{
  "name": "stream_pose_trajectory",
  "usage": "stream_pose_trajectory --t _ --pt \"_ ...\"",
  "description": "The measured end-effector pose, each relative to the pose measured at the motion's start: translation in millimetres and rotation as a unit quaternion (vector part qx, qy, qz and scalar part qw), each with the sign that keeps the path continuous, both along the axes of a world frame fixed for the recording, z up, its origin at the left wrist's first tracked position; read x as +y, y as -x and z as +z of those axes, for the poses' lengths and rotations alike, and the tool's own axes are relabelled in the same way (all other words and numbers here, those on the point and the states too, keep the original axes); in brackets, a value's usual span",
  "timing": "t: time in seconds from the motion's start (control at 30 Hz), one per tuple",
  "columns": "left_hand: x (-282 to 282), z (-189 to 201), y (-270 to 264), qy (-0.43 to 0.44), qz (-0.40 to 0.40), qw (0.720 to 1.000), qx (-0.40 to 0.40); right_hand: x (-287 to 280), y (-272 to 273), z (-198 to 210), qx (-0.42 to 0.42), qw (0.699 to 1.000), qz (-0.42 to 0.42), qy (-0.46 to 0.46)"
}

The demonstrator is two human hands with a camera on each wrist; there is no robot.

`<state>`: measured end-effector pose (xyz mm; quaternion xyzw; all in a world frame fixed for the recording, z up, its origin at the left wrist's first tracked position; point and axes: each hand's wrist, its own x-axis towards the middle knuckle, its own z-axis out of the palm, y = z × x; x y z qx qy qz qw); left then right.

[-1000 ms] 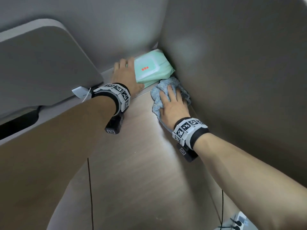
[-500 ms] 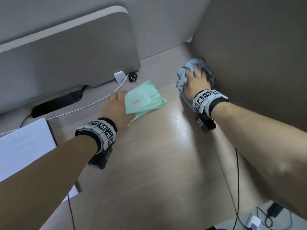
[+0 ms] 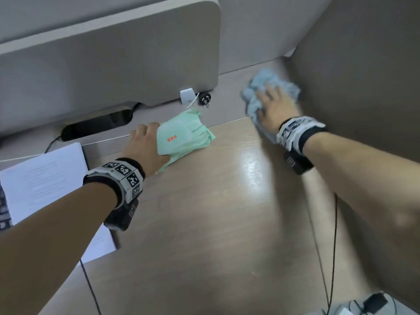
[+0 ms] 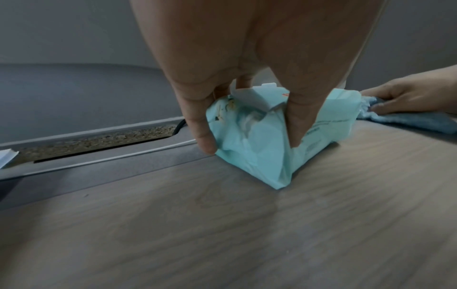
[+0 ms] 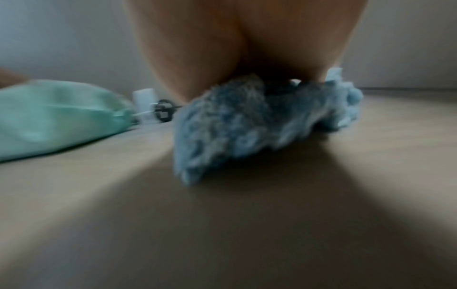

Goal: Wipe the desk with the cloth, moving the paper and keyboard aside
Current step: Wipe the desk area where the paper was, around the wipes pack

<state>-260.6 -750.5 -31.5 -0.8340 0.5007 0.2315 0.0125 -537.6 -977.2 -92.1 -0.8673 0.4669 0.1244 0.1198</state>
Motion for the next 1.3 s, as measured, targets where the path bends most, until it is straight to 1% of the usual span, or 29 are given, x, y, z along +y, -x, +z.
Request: stream_pose_trajectory --t 0.07,0.1,0.13,0.17,0.23,0.3,0.37,0.43,0.53,0.57,0.63,0.73,0.87,0.93,1.03,1.1,1.2,1.3 --pt "1.0 -1.6 -0.9 0.003 -0.001 1.000 0.001 -25.7 -10.4 3.6 0.013 0.996 -0.089 -0.017" --pt "0.7 -2.2 -0.2 0.005 -0.002 1.000 0.002 -29.8 -22.1 5.7 0.021 0.993 -0.113 -0.025" --pt "-0.2 -3.0 0.0 0.007 -0.001 1.000 0.002 -28.4 -35.9 7.8 0.028 0.993 -0.111 -0.030" --pt "-1.2 -3.8 1.1 0.007 0.000 1.000 0.001 -20.1 -47.5 10.6 0.034 0.995 -0.088 -0.039" --pt "-2.7 -4.3 1.8 0.005 0.005 1.000 0.001 8.4 -60.1 8.9 0.033 0.998 -0.004 -0.052" --pt "-4.9 -2.2 3.6 0.000 0.003 1.000 0.000 42.1 -48.0 5.1 0.018 0.997 0.063 -0.048" --pt "-7.0 0.8 3.7 -0.003 0.003 1.000 -0.004 56.8 -22.4 2.3 0.005 0.996 0.079 -0.036" --pt "-11.1 3.1 6.3 0.000 0.005 1.000 0.002 51.5 9.3 1.5 0.005 0.999 0.034 -0.033" --pt "-23.4 3.0 19.3 0.012 -0.005 1.000 0.013 41.6 54.6 3.5 -0.003 0.996 -0.086 -0.030" --pt "-29.0 2.2 25.7 0.015 -0.010 1.000 0.019 44.8 62.9 3.5 -0.005 0.994 -0.107 -0.034" --pt "-42.7 -0.9 41.6 0.023 -0.015 0.999 0.036 56.8 72.9 2.3 0.012 0.994 -0.101 -0.043" --pt "-72.2 -7.6 69.5 0.036 -0.031 0.998 0.051 72.5 85.1 2.4 0.039 0.996 -0.069 -0.050" --pt "-123.4 -10.7 108.2 0.058 -0.068 0.995 0.035 80.5 93.7 2.2 0.012 0.996 -0.080 -0.045" --pt "-149.3 -11.9 122.5 0.071 -0.065 0.995 0.037 82.3 92.2 2.3 0.005 0.995 -0.084 -0.045" --pt "-185.4 -16.3 137.4 0.097 -0.079 0.991 0.044 81.4 94.6 0.2 -0.005 0.995 -0.085 -0.041" --pt "-203.1 -16.2 142.4 0.104 -0.069 0.992 0.037 80.8 95.0 0.1 -0.004 0.996 -0.083 -0.041" --pt "-225.1 -16.6 148.3 0.111 -0.053 0.991 0.048 80.6 94.3 2.4 -0.009 0.995 -0.086 -0.048" --pt "-238.7 -20.7 150.7 0.109 -0.067 0.990 0.058 81.7 93.0 3.5 -0.011 0.995 -0.085 -0.046"
